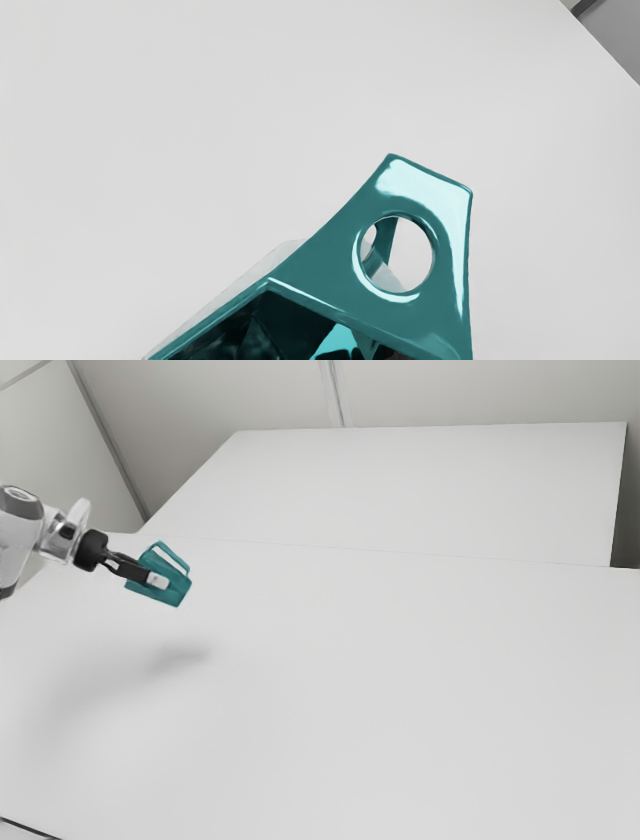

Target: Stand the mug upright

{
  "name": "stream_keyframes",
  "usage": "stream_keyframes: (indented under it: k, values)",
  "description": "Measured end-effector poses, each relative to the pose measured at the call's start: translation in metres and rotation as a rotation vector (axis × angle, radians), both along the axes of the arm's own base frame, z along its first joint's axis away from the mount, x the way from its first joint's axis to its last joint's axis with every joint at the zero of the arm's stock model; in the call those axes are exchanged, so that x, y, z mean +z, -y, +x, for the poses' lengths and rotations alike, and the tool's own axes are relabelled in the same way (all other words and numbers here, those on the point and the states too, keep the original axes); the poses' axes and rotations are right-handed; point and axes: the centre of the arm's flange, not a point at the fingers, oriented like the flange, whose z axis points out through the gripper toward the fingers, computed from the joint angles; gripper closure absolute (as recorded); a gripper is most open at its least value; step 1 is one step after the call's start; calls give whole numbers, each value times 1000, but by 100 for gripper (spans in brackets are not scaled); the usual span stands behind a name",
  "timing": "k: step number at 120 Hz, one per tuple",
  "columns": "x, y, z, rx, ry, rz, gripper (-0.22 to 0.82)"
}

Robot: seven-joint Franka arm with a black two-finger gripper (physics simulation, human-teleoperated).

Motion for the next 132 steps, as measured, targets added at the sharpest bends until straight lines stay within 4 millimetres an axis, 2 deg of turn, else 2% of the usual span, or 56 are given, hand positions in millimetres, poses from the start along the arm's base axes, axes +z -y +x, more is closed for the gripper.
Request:
stream_keyframes:
  k: [10,19,33,46,60,83,94,117,132]
  values:
    - [10,29,25,-56,-22,128,78]
    - [12,48,41,-79,-43,220,78]
    - [11,71,54,-107,-81,344,78]
    - [10,105,63,-131,-102,424,78]
    - [9,128,57,-120,-126,466,78]
    - [11,150,37,-72,-131,508,78]
    - [1,164,33,-57,-147,522,78]
    - [-15,192,40,-42,-155,590,78]
    - [-22,194,45,-16,-161,647,78]
